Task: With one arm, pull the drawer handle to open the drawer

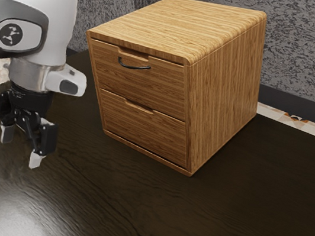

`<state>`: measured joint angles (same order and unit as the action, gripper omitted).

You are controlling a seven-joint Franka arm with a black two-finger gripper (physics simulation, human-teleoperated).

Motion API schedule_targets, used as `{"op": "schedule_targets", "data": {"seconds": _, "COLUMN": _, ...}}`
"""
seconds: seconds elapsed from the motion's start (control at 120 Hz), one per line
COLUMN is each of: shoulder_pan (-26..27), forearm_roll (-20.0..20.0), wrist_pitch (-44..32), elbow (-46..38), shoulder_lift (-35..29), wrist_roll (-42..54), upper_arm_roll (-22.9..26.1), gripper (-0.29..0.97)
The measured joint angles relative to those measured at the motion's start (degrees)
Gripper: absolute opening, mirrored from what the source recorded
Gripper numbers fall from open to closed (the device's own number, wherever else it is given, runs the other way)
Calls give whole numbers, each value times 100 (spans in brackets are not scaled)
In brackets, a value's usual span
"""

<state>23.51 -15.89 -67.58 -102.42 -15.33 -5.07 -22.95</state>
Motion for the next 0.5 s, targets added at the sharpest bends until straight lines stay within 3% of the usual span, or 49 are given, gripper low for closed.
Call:
{"op": "schedule_targets", "data": {"seconds": 0.067, "shoulder_pan": 80, "forearm_roll": 27, "wrist_pitch": -786, "elbow": 177, "shoulder_lift": 271, "wrist_roll": 62, "upper_arm_roll": 29, "gripper": 68}}
{"op": "schedule_targets", "data": {"seconds": 0.15, "shoulder_pan": 351, "forearm_roll": 86, "wrist_pitch": -1408, "elbow": -204, "shoulder_lift": 230, "wrist_roll": 81, "upper_arm_roll": 30, "gripper": 68}}
{"op": "schedule_targets", "data": {"seconds": 0.333, "shoulder_pan": 548, "forearm_roll": 358, "wrist_pitch": -1839, "elbow": -336, "shoulder_lift": -155, "wrist_roll": 521, "upper_arm_roll": 549, "gripper": 68}}
{"op": "schedule_targets", "data": {"seconds": 0.5, "shoulder_pan": -646, "forearm_roll": 494, "wrist_pitch": -2434, "elbow": -435, "shoulder_lift": -700, "wrist_roll": 2348, "upper_arm_roll": 1418, "gripper": 68}}
